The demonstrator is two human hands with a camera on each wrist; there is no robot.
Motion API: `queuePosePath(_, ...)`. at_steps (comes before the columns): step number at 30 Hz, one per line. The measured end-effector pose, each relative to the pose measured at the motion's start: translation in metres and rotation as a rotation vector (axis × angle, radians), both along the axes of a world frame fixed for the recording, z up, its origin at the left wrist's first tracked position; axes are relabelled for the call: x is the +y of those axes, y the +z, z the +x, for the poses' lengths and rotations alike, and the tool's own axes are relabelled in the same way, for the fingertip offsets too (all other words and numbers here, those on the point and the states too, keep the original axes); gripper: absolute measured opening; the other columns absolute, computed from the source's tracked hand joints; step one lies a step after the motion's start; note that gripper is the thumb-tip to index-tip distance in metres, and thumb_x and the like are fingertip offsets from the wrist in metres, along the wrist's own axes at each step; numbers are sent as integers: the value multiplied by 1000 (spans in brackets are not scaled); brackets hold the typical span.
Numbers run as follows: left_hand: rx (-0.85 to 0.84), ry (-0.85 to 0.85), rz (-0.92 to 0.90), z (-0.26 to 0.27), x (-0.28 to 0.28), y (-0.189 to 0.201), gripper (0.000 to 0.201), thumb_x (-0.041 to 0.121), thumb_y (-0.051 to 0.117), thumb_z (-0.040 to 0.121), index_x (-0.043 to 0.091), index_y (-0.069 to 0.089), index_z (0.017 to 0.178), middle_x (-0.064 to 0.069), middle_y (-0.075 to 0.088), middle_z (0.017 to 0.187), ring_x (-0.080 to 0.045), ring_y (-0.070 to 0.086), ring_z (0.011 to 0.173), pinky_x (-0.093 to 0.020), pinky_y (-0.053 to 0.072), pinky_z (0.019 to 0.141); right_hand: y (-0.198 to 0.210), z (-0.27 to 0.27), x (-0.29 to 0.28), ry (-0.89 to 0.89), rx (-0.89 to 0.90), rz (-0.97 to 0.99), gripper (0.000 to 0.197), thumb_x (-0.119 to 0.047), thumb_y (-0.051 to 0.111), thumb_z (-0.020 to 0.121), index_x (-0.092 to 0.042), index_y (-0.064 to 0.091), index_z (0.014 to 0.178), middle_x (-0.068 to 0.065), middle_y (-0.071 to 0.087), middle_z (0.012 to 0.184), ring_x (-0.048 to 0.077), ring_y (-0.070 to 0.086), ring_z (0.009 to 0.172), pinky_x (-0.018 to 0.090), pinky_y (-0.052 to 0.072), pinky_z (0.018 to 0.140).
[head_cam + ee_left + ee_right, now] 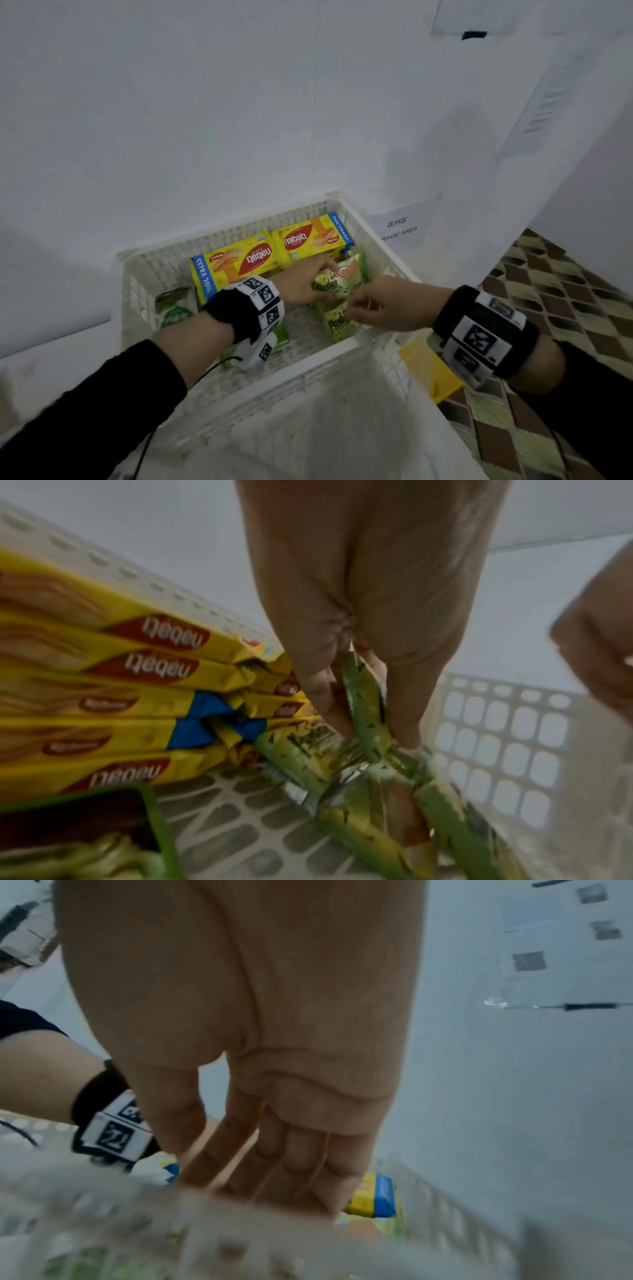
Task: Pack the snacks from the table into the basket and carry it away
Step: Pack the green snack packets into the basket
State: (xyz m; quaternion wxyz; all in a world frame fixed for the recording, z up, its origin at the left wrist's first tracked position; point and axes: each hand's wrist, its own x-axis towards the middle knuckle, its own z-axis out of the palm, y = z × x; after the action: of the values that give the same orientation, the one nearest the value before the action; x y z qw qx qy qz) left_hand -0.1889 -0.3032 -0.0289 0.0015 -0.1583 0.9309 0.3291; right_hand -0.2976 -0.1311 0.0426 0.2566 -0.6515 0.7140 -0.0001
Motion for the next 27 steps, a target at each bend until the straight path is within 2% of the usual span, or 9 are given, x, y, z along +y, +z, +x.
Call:
queuePosePath(5, 81, 51, 21, -8, 2, -28, 40, 27, 63, 91, 16, 47, 126, -2, 51, 135, -16, 44, 129, -16, 32, 94, -27, -1, 32, -79, -217, -133, 41, -61, 55, 85, -23, 67, 96, -6, 67, 92, 9, 62, 85, 32, 50, 78)
queuePosePath(8, 159, 57, -220, -8, 3, -40, 32, 25, 57, 94, 13, 52, 123, -5, 53, 128, -22, 47, 122, -25, 35, 98, -39, -4, 42, -38, -198, -246, 49, -73, 56, 75, -31, 66, 99, -14, 67, 92, 3, 62, 85, 32, 50, 76)
queuePosePath(11, 131, 1, -636, -6, 1, -45, 50, 44, 47, 94, 8, 55, 127, -10, 51, 132, -27, 46, 121, -41, 42, 100, -49, -9, 44, -9, -178, -356, 40, -62, 64, 77, -30, 65, 102, -16, 65, 93, 2, 59, 83, 28, 49, 73)
queuePosePath(14, 73, -18, -681, -8, 0, -44, 63, 51, 47, 91, 8, 45, 137, -8, 43, 138, -25, 44, 123, -36, 44, 99, -53, -14, 46, -21, -209, -460, 29, -49, 67, 81, -29, 64, 102, -15, 65, 93, 2, 59, 84, 28, 50, 75)
queuePosePath(18, 158, 5, -714, -9, -1, -41, 58, 28, 63, 90, 22, 39, 142, -7, 50, 121, -23, 56, 95, -32, 50, 57, -56, -14, 48, -17, -261, -502, 21, -42, 66, 85, -26, 64, 98, -14, 67, 90, 2, 62, 81, 29, 51, 72)
queuePosePath(20, 155, 28, -813, -11, -1, -45, 57, 24, 69, 85, 21, 47, 137, -9, 56, 115, -26, 59, 90, -32, 47, 48, -58, -14, 49, -15, -260, -512, 18, -39, 67, 85, -26, 64, 98, -15, 68, 90, 1, 63, 81, 28, 52, 71)
queuePosePath(23, 211, 40, -844, -15, 3, -45, 39, 40, 59, 88, 13, 64, 115, -10, 61, 113, -28, 60, 93, -35, 51, 57, -59, -15, 49, -18, -276, -519, 17, -36, 67, 85, -24, 65, 97, -15, 69, 91, 1, 64, 81, 27, 52, 71)
queuePosePath(25, 273, -5, -793, -15, 7, -46, 48, 50, 45, 90, 12, 65, 112, -8, 60, 113, -26, 57, 96, -36, 53, 67, -59, -15, 48, -14, -281, -524, 15, -35, 67, 85, -24, 66, 95, -15, 69, 90, 1, 64, 81, 28, 52, 71)
queuePosePath(27, 304, -112, -575, -11, 11, -45, 49, 55, 42, 89, 15, 62, 111, -4, 56, 114, -20, 53, 98, -36, 53, 75, -58, -15, 47, -13, -281, -528, 13, -34, 67, 85, -25, 67, 95, -16, 70, 89, 1, 64, 80, 27, 52, 71)
